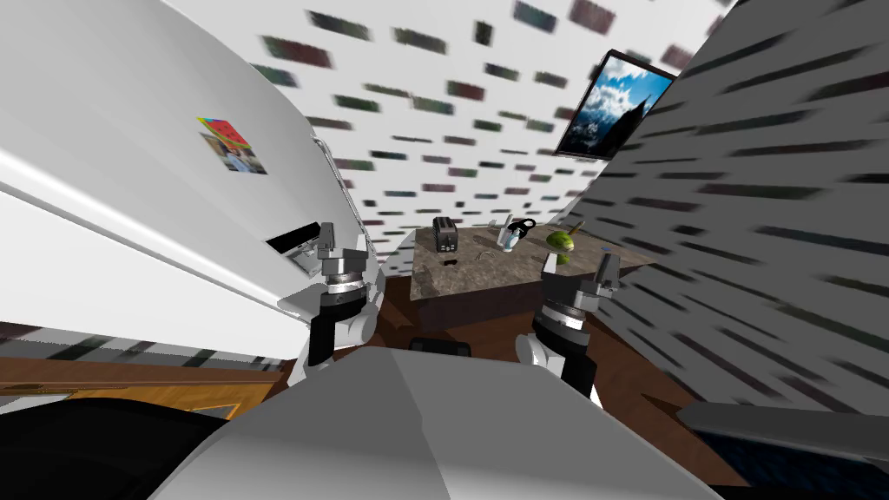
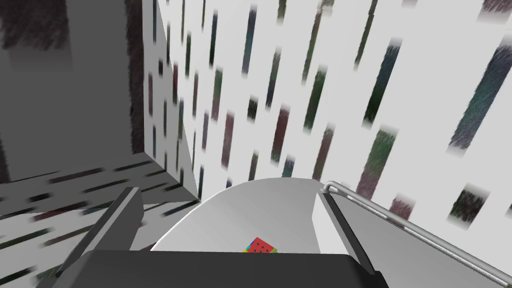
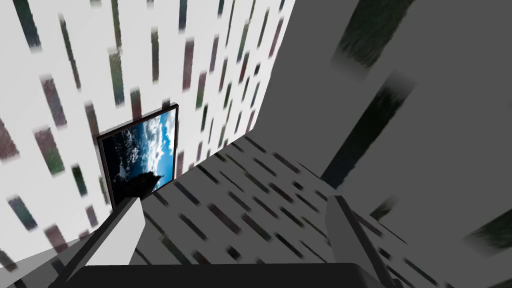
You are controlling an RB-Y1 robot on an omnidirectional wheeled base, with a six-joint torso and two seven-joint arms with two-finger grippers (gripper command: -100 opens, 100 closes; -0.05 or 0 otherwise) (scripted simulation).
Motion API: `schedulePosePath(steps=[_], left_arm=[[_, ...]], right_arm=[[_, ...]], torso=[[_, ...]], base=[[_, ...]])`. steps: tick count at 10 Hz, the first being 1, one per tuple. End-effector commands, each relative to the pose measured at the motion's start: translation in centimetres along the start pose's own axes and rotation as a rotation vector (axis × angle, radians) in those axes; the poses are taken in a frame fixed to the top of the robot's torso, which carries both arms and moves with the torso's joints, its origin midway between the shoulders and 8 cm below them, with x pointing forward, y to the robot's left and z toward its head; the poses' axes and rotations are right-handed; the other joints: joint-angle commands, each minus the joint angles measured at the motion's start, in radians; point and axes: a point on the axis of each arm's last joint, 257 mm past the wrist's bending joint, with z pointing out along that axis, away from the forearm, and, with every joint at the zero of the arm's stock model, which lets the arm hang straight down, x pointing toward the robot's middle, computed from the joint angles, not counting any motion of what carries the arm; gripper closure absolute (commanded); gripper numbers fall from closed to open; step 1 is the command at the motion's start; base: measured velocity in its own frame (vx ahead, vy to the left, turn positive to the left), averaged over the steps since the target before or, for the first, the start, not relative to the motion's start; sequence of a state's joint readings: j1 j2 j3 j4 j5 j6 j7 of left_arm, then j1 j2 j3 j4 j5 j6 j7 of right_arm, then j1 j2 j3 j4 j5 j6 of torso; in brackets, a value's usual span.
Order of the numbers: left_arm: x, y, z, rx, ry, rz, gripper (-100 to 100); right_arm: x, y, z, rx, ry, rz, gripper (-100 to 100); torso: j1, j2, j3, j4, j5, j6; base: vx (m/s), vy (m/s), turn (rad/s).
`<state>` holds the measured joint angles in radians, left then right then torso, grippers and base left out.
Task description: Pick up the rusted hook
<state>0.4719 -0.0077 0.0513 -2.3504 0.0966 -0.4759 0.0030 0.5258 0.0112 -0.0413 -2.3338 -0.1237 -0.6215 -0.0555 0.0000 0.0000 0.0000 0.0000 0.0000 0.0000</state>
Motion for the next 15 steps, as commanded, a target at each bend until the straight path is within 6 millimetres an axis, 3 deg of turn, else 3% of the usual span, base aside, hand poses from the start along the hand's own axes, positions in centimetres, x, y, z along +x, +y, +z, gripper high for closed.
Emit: schedulePosePath(steps=[1,8,11,13,14,15], left_arm=[[0.0,0.0,0.0,0.0,0.0,0.0,0],[0.0,0.0,0.0,0.0,0.0,0.0,0],[0.0,0.0,0.0,0.0,0.0,0.0,0],[0.0,0.0,0.0,0.0,0.0,0.0,0],[0.0,0.0,0.0,0.0,0.0,0.0,0],[0.0,0.0,0.0,0.0,0.0,0.0,0]], right_arm=[[0.2,-0.1,-0.1,0.005,0.041,-0.037,-100],[0.1,-2.1,-1.7,0.055,0.254,-0.282,-100],[-0.5,-3.8,-3.1,0.097,0.369,-0.415,-100],[-2.0,-5.8,-4.9,0.157,0.469,-0.543,-100],[-1.6,-5.9,-5.0,0.155,0.499,-0.556,-100],[-2.7,-7.0,-6.1,0.193,0.553,-0.618,-100]], torso=[[0.0,0.0,0.0,0.0,0.0,0.0],[-0.005,0.004,0.002,0.001,-0.001,0.0],[-0.005,0.003,0.002,0.001,-0.001,0.0],[-0.004,0.003,0.002,0.001,-0.001,0.0],[-0.004,0.003,0.002,0.001,-0.001,0.0],[-0.004,0.003,0.002,0.001,-0.001,0.0]], base=[[-0.011,-0.017,0.054],[-0.046,-0.061,0.107],[-0.042,-0.052,0.157],[-0.058,-0.049,0.24],[-0.044,-0.042,0.124],[-0.038,-0.028,0.236]])
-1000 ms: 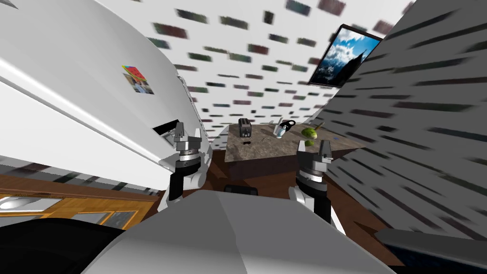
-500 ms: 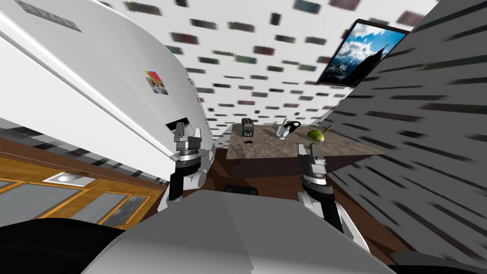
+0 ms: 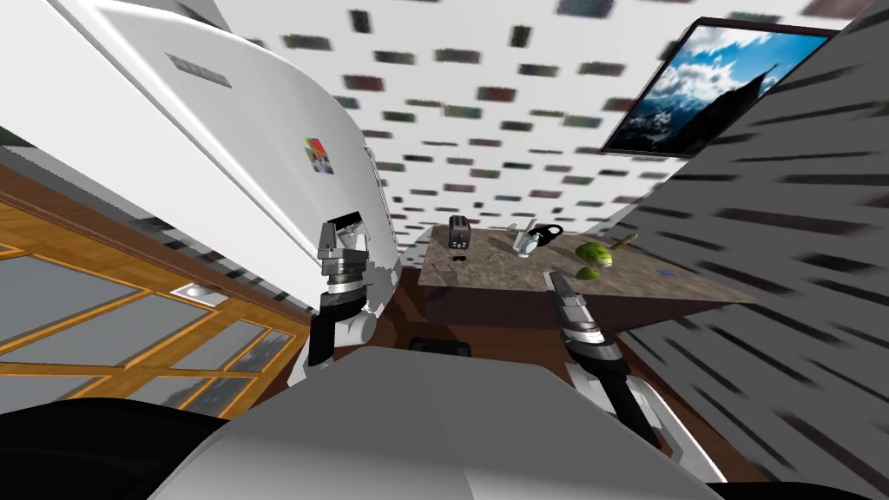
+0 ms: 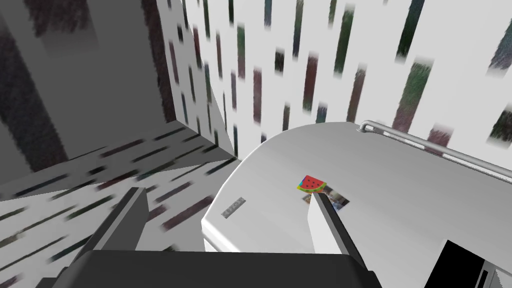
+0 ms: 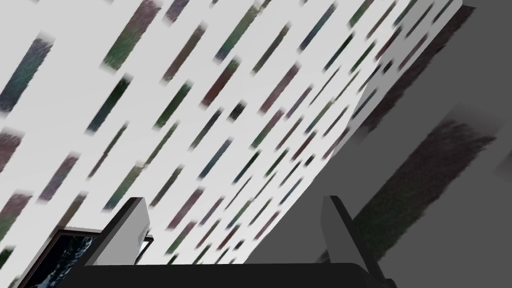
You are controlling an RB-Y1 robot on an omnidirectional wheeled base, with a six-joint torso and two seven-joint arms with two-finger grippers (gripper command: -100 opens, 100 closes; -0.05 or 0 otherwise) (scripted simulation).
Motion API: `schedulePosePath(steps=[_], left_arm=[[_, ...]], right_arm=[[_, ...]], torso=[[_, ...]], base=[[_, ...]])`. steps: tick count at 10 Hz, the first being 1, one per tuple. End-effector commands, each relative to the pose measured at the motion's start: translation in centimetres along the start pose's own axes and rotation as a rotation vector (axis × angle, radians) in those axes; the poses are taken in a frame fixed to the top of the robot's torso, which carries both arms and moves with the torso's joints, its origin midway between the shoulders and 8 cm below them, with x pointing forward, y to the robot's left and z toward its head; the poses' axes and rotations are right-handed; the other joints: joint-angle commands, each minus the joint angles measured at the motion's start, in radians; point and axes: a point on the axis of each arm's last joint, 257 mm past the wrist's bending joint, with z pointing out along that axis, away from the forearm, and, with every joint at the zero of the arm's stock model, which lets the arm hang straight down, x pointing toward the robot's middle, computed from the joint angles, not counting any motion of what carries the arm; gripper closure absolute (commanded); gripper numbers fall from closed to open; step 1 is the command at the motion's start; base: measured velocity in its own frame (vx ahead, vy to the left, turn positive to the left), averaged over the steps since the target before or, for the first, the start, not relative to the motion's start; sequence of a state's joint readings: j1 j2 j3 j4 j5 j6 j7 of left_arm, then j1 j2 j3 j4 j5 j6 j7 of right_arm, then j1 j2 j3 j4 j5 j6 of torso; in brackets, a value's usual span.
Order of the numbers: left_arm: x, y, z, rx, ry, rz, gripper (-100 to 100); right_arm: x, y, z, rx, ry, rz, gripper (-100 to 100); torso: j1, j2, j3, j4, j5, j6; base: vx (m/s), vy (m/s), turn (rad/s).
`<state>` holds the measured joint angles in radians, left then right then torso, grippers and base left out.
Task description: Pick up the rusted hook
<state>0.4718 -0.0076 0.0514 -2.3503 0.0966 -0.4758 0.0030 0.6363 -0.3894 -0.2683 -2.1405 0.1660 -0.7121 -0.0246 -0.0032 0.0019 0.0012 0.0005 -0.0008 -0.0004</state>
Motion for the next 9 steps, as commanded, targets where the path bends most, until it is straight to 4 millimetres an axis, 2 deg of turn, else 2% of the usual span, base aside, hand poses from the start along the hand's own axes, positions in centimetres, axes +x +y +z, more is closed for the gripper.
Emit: schedulePosePath(steps=[1,2,3,4,5,6,7,8,9], left_arm=[[0.0,0.0,0.0,0.0,0.0,0.0,0],[0.0,0.0,0.0,0.0,0.0,0.0,0],[0.0,0.0,0.0,0.0,0.0,0.0,0],[0.0,0.0,0.0,0.0,0.0,0.0,0],[0.0,0.0,0.0,0.0,0.0,0.0,0],[0.0,0.0,0.0,0.0,0.0,0.0,0],[0.0,0.0,0.0,0.0,0.0,0.0,0],[0.0,0.0,0.0,0.0,0.0,0.0,0],[0.0,0.0,0.0,0.0,0.0,0.0,0]], right_arm=[[0.4,-0.7,-0.6,0.015,0.048,-0.043,-100],[0.7,-2.4,-1.8,0.053,0.116,-0.1,-100],[1.0,-2.4,-1.8,0.052,0.128,-0.111,-100],[1.2,-4.1,-3.2,0.093,0.199,-0.167,-100],[1.5,-4.2,-3.3,0.092,0.211,-0.178,-100],[1.5,-6.0,-4.9,0.138,0.279,-0.228,-100],[1.8,-6.1,-5.0,0.135,0.299,-0.243,-100],[1.6,-7.9,-6.7,0.179,0.372,-0.289,-100],[2.0,-8.0,-6.9,0.179,0.391,-0.307,-100]], torso=[[0.0,0.0,0.0,0.0,0.0,0.0],[0.001,-0.001,0.0,0.0,0.0,0.001],[0.001,-0.001,-0.001,0.0,0.0,0.0],[0.001,-0.001,-0.001,0.0,0.0,0.001],[0.001,-0.001,-0.001,0.0,0.0,0.0],[0.001,-0.002,-0.001,0.0,0.0,0.001],[0.001,-0.002,-0.001,0.0,0.0,0.0],[0.001,-0.003,-0.002,-0.001,0.0,0.001],[0.001,-0.003,-0.002,-0.001,0.0,0.0]], base=[[-0.025,-0.023,0.102],[-0.029,-0.019,0.253],[-0.022,-0.022,0.118],[-0.019,-0.015,0.218],[-0.014,-0.016,0.135],[-0.012,-0.012,0.296],[-0.01,-0.017,0.149],[-0.007,-0.007,0.262],[-0.003,-0.008,0.17]])
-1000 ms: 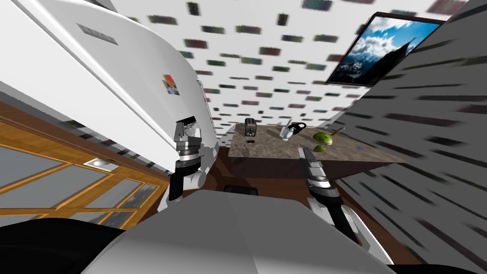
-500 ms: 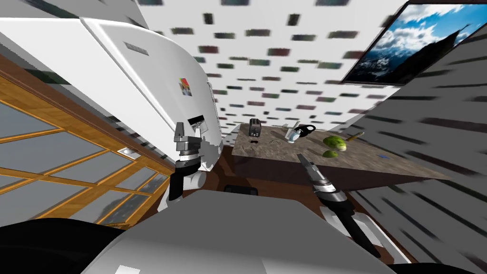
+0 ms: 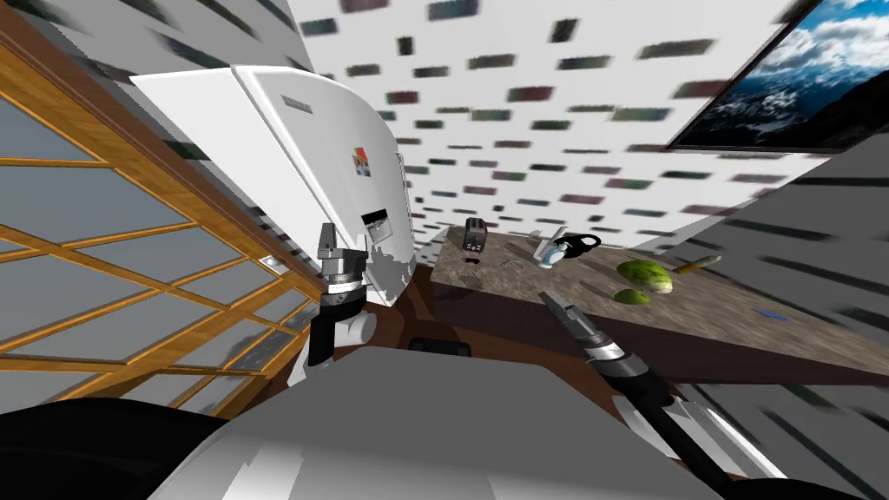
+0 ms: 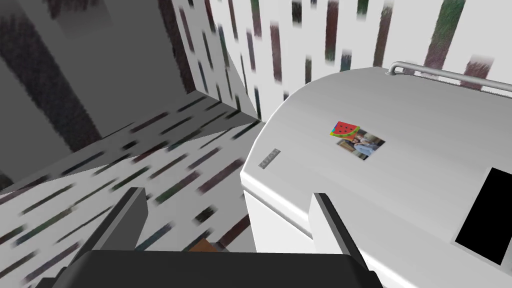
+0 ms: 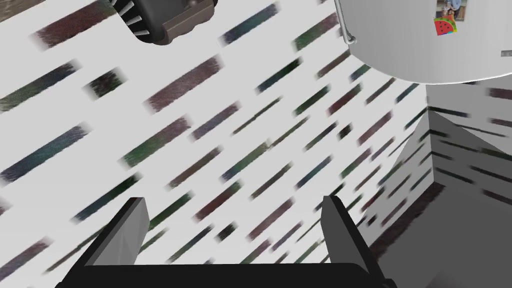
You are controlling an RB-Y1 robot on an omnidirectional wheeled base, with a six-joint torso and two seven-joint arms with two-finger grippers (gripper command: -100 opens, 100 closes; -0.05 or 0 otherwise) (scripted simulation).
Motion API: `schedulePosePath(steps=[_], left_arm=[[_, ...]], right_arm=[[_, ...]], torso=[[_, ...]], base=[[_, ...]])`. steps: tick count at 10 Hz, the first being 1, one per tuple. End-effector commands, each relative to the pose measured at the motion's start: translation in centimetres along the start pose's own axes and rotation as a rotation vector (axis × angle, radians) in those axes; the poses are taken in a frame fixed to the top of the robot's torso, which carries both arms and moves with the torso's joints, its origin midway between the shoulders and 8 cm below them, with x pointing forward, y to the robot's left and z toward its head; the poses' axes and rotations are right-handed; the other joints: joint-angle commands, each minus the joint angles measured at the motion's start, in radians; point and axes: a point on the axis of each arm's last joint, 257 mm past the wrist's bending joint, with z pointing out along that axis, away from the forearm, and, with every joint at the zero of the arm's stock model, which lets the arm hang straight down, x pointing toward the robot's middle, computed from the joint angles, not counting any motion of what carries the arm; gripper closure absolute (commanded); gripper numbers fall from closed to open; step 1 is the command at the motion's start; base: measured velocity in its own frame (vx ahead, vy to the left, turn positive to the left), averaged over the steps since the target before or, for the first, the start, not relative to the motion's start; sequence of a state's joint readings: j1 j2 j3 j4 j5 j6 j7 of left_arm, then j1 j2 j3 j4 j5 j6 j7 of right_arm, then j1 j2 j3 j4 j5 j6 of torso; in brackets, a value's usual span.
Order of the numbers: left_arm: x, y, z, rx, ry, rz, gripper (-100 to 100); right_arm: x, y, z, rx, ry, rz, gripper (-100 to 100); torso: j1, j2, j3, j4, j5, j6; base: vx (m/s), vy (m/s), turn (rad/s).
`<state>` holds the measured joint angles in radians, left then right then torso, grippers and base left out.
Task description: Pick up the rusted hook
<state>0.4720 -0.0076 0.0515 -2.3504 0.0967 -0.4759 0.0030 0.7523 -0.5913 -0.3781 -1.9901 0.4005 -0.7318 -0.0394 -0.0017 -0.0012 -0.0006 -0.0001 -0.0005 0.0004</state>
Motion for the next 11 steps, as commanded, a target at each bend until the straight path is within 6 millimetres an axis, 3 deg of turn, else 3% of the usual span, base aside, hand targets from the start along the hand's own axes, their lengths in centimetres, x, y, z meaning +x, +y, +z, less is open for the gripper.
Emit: schedulePosePath(steps=[1,2,3,4,5,6,7,8,9,11], left_arm=[[0.0,0.0,0.0,0.0,0.0,0.0,0],[0.0,0.0,0.0,0.0,0.0,0.0,0],[0.0,0.0,0.0,0.0,0.0,0.0,0],[0.0,0.0,0.0,0.0,0.0,0.0,0],[0.0,0.0,0.0,0.0,0.0,0.0,0],[0.0,0.0,0.0,0.0,0.0,0.0,0],[0.0,0.0,0.0,0.0,0.0,0.0,0],[0.0,0.0,0.0,0.0,0.0,0.0,0],[0.0,0.0,0.0,0.0,0.0,0.0,0],[0.0,0.0,0.0,0.0,0.0,0.0,0]], right_arm=[[1.1,-2.4,-1.7,0.051,0.091,-0.053,-100],[1.6,-2.4,-1.7,0.048,0.116,-0.077,-100],[2.3,-4.5,-3.4,0.093,0.189,-0.11,-100],[2.8,-4.6,-3.5,0.09,0.215,-0.135,-100],[3.4,-6.6,-5.4,0.137,0.286,-0.163,-100],[3.9,-6.7,-5.5,0.132,0.315,-0.191,-100],[4.4,-8.6,-7.6,0.176,0.388,-0.216,-100],[4.8,-8.7,-7.7,0.171,0.418,-0.244,-100],[5.1,-10.2,-9.7,0.206,0.488,-0.269,-100],[5.6,-10.7,-10.2,0.208,0.524,-0.298,-100]], torso=[[0.0,0.0,0.0,0.0,0.0,0.0],[0.0,0.0,0.0,0.0,0.0,-0.001],[0.0,-0.001,0.0,0.0,0.0,0.0],[0.001,-0.001,0.0,0.0,0.0,-0.001],[0.001,-0.001,-0.001,0.0,0.0,0.0],[0.001,-0.001,-0.001,0.0,0.0,-0.001],[0.001,-0.001,-0.001,0.0,0.0,0.0],[0.002,-0.002,-0.001,0.0,0.0,-0.001],[0.001,-0.002,-0.001,0.0,0.0,0.0],[0.002,-0.002,-0.001,-0.001,0.0,0.001]], base=[[0.0,0.0,0.312],[0.002,-0.006,0.134],[0.006,0.004,0.256],[0.007,0.0,0.169],[0.011,0.011,0.36],[0.012,0.003,0.148],[0.022,0.016,0.302],[0.02,0.008,0.147],[0.025,0.023,0.316],[0.019,0.007,0.083]])
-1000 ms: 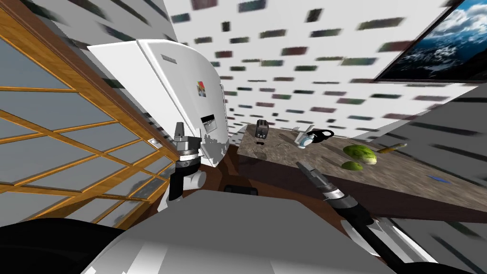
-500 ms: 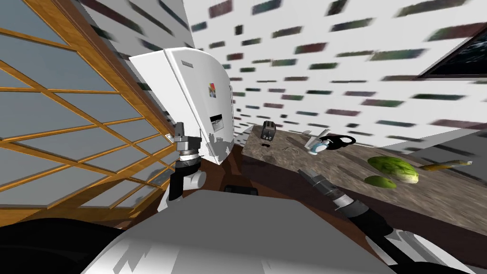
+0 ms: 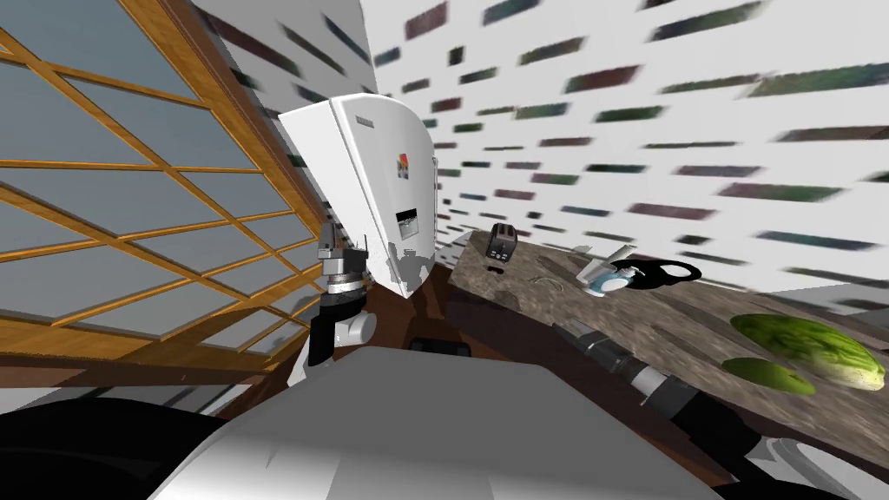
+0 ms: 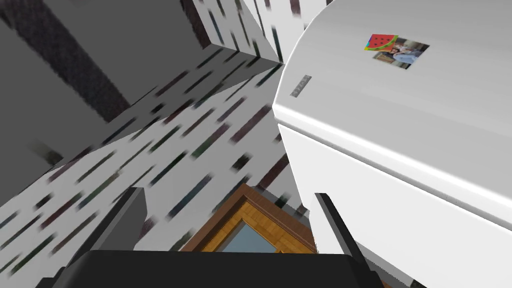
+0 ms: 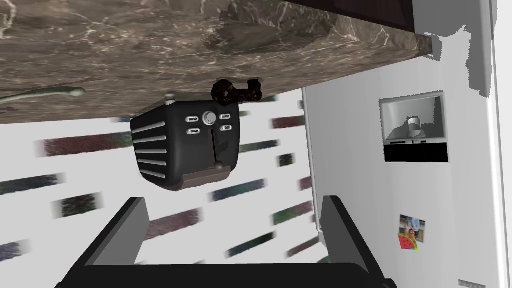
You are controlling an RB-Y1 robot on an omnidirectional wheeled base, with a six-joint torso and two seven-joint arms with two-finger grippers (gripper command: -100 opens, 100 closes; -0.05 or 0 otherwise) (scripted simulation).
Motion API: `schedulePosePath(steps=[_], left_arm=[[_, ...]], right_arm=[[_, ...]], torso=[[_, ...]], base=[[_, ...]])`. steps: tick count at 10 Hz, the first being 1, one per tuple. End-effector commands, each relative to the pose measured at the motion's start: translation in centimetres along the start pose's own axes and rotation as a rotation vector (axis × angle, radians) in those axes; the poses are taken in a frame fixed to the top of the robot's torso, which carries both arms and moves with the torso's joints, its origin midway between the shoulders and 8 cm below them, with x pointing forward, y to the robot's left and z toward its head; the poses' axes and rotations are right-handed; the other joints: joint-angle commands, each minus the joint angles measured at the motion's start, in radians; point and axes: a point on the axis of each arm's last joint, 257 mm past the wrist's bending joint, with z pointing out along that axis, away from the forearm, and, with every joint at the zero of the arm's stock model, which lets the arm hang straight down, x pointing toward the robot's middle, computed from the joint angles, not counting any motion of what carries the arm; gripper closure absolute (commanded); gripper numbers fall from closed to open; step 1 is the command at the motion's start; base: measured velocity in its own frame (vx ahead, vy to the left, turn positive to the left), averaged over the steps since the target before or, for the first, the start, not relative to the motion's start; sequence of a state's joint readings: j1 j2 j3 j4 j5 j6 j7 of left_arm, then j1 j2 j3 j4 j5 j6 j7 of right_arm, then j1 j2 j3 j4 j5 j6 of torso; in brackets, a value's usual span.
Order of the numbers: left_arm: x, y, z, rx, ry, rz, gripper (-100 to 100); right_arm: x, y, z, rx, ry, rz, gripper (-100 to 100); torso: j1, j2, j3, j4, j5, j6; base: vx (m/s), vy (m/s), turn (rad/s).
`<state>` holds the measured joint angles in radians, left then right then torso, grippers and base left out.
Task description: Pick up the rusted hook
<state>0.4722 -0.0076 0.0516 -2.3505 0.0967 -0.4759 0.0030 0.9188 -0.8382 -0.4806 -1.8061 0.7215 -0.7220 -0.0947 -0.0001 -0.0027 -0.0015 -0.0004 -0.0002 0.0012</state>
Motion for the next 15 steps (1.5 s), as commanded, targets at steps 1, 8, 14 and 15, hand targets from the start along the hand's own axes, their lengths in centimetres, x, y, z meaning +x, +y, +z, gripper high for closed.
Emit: schedulePosePath(steps=[1,8,14,15], left_arm=[[0.0,0.0,0.0,0.0,0.0,0.0,0],[0.0,0.0,0.0,0.0,0.0,0.0,0],[0.0,0.0,0.0,0.0,0.0,0.0,0],[0.0,0.0,0.0,0.0,0.0,0.0,0]], right_arm=[[2.1,-2.0,-1.3,0.033,0.097,-0.04,-100],[8.0,-7.0,-6.5,0.107,0.407,-0.188,-100],[12.2,-10.9,-12.4,0.151,0.677,-0.294,-100],[12.4,-11.0,-12.5,0.15,0.687,-0.305,-100]], torso=[[0.0,0.0,0.0,0.0,0.0,0.0],[0.003,-0.003,-0.002,-0.001,0.001,-0.001],[0.003,-0.003,-0.002,-0.001,0.001,0.0],[0.004,-0.004,-0.002,-0.001,0.001,-0.001]], base=[[0.023,0.029,0.354],[0.046,0.033,0.227],[0.054,0.039,0.195],[0.066,0.041,0.183]])
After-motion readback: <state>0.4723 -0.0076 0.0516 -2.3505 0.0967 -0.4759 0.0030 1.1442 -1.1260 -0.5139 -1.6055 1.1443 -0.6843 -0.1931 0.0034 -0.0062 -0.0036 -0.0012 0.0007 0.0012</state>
